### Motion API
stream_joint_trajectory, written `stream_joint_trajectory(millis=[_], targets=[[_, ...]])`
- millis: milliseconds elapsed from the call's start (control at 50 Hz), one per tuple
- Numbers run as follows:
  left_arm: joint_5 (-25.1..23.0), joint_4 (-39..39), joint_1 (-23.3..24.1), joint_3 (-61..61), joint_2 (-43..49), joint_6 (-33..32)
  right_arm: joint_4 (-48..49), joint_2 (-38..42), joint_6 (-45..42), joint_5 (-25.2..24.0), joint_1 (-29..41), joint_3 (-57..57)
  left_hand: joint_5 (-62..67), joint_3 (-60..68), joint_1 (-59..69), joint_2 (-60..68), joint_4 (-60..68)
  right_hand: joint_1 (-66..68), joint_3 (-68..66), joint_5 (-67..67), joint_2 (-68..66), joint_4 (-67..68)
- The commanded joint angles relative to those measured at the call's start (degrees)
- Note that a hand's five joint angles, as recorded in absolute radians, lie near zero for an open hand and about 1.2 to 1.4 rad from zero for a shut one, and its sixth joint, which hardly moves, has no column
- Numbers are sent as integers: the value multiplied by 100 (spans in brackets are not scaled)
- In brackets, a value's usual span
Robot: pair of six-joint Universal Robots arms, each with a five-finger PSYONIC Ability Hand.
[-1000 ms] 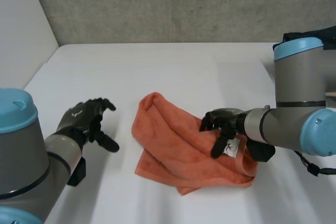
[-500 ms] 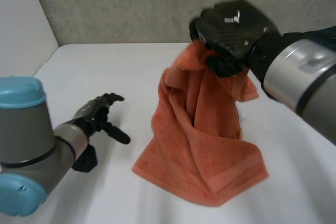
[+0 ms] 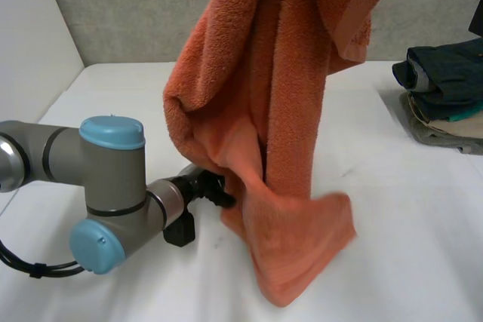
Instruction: Fold the laundry.
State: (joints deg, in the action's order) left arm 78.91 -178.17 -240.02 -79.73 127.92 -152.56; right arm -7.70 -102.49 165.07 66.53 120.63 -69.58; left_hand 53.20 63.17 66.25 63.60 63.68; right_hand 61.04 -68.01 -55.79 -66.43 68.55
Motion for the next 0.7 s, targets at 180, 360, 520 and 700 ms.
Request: stream_joint_trajectory(millis=[180,360,520,700], targets=[[-34,195,-1372,-719,-2069,-327,-1206,1142,-264,-158,-2193,-231,1680,1683,1375,1640,1632,1896,-1199,-1421,-1357,1145],[10,362,-2163,-658,-2887,-1811,-2209,2091,-1687,131,-2193,6,1680,1683,1375,1640,1632,1896,-1199,-1421,-1357,1145],[307,345,-2085,-316,-2494,-3567,-2368,3295,-2821,1317,-1508,498,1680,1683,1375,1640,1632,1896,-1199,-1421,-1357,1145],[1574,-875,-1416,2267,-875,-4827,590,4070,-2770,2179,-1323,1614,1680,1683,1375,1640,1632,1896,-1199,-1421,-1357,1145]])
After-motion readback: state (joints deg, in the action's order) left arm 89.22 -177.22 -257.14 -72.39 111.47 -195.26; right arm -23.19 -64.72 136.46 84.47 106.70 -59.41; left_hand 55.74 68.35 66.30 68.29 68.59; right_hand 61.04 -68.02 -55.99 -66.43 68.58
